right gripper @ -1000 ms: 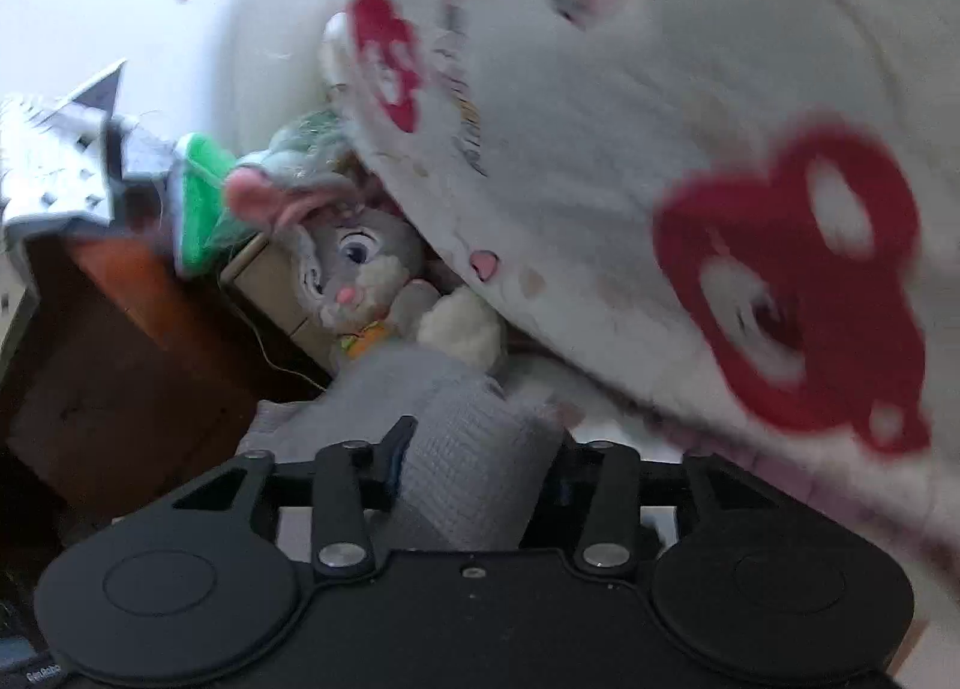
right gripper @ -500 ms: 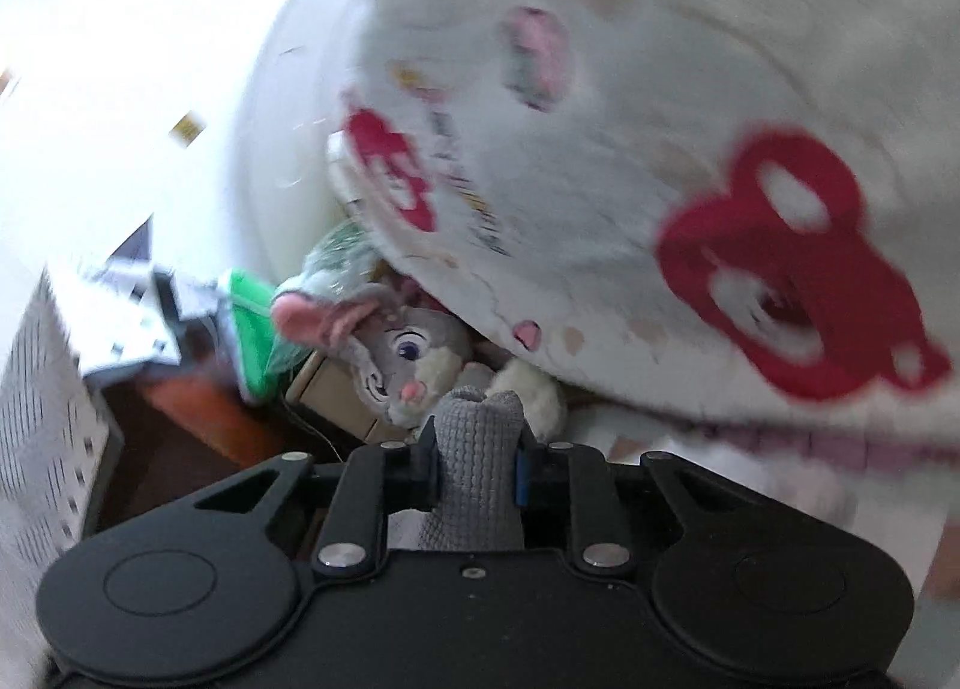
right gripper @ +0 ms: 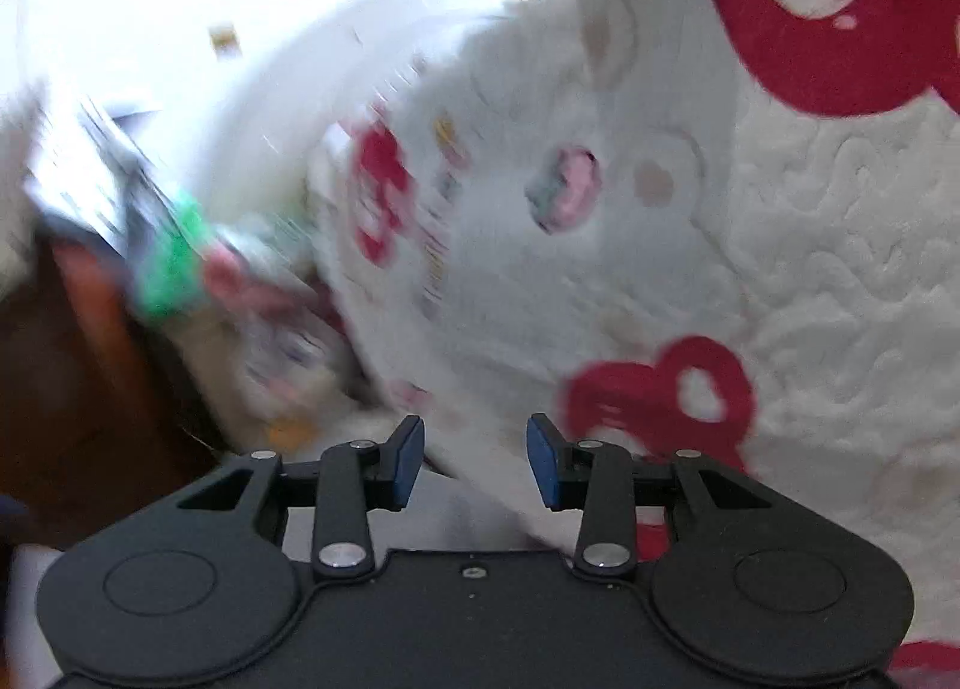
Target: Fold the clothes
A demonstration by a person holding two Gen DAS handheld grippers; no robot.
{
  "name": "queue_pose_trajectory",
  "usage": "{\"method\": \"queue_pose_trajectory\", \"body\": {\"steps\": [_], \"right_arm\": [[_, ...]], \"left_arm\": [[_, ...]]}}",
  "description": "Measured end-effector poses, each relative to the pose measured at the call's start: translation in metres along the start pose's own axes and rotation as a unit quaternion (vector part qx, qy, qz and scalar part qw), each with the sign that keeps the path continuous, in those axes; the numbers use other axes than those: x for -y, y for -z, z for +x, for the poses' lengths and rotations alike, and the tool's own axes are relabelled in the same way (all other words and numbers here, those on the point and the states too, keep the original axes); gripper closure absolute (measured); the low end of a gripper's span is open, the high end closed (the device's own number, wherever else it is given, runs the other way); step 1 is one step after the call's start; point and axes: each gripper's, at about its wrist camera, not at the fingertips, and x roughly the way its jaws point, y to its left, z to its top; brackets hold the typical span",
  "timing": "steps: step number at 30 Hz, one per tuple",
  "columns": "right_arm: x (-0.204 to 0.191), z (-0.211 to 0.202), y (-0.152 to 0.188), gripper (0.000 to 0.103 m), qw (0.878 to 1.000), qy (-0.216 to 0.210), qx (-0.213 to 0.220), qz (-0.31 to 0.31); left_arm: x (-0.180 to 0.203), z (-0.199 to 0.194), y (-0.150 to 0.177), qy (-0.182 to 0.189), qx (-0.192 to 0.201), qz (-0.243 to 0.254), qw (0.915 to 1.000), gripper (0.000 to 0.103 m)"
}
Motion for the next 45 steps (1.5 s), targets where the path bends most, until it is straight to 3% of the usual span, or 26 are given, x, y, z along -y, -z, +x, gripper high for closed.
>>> {"method": "queue_pose_trajectory", "body": {"steps": [4,8,11,12,13,14,17,21,22,23,26,30,33,35,36,37,41,43,45], "right_arm": [[-0.013,-0.005,0.013,0.06,0.998,-0.034,-0.034,-0.032],[-0.01,0.02,0.036,0.06,0.996,-0.026,-0.088,-0.018],[-0.011,0.019,0.034,0.06,0.997,-0.021,-0.074,-0.027],[-0.012,0.019,0.034,0.071,0.997,-0.019,-0.068,-0.03],[-0.012,0.018,0.033,0.091,0.997,-0.017,-0.063,-0.033],[-0.012,0.018,0.032,0.1,0.998,-0.015,-0.057,-0.036],[-0.014,0.016,0.029,0.102,0.998,-0.01,-0.041,-0.044],[-0.015,0.015,0.026,0.081,0.998,-0.003,-0.019,-0.056],[-0.02,0.013,0.027,0.062,0.997,-0.015,-0.023,-0.074],[-0.028,0.015,0.03,0.056,0.994,-0.02,-0.031,-0.104],[-0.038,0.033,0.042,0.057,0.985,-0.017,-0.07,-0.156],[-0.028,0.063,0.05,0.057,0.985,-0.012,-0.088,-0.148],[-0.022,0.077,0.052,0.057,0.988,-0.017,-0.092,-0.127],[-0.02,0.081,0.051,0.057,0.988,-0.02,-0.095,-0.119],[-0.02,0.082,0.05,0.057,0.988,-0.02,-0.097,-0.117],[-0.021,0.081,0.049,0.057,0.988,-0.018,-0.1,-0.117],[-0.034,0.062,0.037,0.051,0.985,-0.028,-0.102,-0.138],[-0.045,0.053,0.029,0.048,0.979,-0.056,-0.111,-0.158],[-0.055,0.047,0.026,0.048,0.974,-0.067,-0.131,-0.171]], "left_arm": [[-0.004,0.019,0.026,-0.029,-0.038,0.022,0.9986,0.059],[-0.009,0.013,0.041,-0.028,-0.03,0.013,0.9991,0.059],[-0.007,0.008,0.048,-0.032,-0.023,0.015,0.9991,0.059],[-0.006,0.005,0.05,-0.034,-0.021,0.019,0.999,0.059],[-0.004,0.004,0.052,-0.037,-0.018,0.023,0.9989,0.059],[-0.003,0.004,0.053,-0.038,-0.016,0.024,0.9989,0.059],[0.002,0.004,0.055,-0.046,-0.01,0.024,0.9986,0.059],[0.011,0.006,0.058,-0.062,-0.001,0.033,0.9975,0.054],[0.013,0.007,0.058,-0.064,0.0,0.038,0.9972,0.054],[0.014,0.007,0.058,-0.066,0.001,0.043,0.9969,0.054],[0.012,0.009,0.055,-0.062,-0.003,0.043,0.9972,0.053],[0.004,0.007,0.054,-0.061,0.009,0.022,0.9979,0.053],[0.0,0.008,0.057,-0.074,0.015,0.033,0.9966,0.053],[-0.005,0.006,0.056,-0.095,0.018,0.033,0.9948,0.044],[-0.01,0.004,0.055,-0.111,0.022,0.025,0.9933,0.036],[-0.018,0.004,0.053,-0.122,0.021,0.009,0.9923,0.035],[-0.049,-0.002,0.039,-0.095,0.004,-0.07,0.993,0.039],[-0.039,-0.003,0.021,-0.088,0.003,-0.026,0.9958,0.039],[-0.025,0.008,-0.001,-0.055,-0.032,0.014,0.9979,0.039]]}}
